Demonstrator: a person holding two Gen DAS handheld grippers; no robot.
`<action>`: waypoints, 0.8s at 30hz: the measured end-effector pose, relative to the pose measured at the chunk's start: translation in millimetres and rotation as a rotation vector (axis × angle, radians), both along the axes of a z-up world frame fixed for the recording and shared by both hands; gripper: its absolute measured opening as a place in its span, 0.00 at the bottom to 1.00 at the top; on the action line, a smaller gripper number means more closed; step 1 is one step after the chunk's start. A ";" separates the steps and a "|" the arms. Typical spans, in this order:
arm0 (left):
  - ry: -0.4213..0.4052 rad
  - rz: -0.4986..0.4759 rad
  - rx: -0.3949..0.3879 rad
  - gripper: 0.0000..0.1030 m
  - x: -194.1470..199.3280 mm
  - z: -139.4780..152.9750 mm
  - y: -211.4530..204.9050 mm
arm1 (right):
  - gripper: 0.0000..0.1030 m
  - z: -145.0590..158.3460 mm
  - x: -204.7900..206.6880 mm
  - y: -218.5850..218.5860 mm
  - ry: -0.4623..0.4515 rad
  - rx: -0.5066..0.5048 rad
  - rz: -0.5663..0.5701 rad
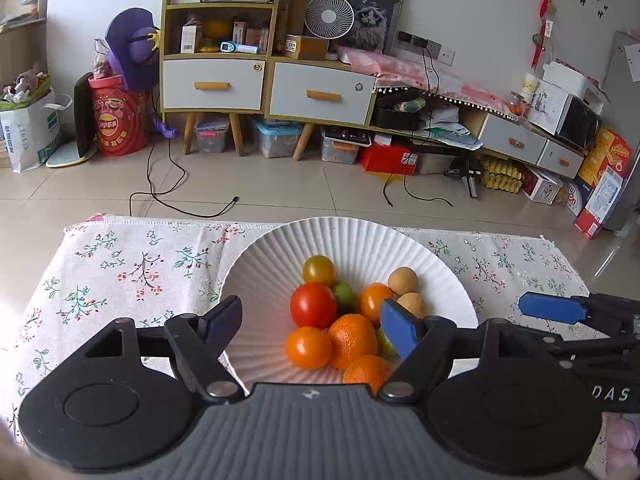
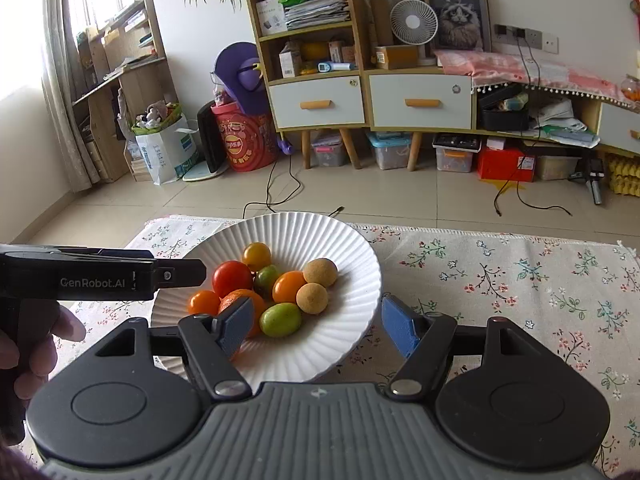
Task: Organize fruits
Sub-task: 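Open both tools to drop the yellow tomato and brown fruit into the plate, then move both open tools back from the plate to the remaining fruits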
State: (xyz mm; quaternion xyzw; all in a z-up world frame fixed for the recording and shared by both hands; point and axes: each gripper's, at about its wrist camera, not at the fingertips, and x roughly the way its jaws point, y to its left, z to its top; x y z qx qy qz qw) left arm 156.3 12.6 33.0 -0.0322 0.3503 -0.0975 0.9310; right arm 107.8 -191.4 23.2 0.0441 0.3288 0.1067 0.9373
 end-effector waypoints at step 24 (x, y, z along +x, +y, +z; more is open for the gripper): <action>0.031 -0.028 0.124 0.94 -59.6 -7.5 8.1 | 0.94 -3.2 -43.2 9.6 0.039 0.015 0.003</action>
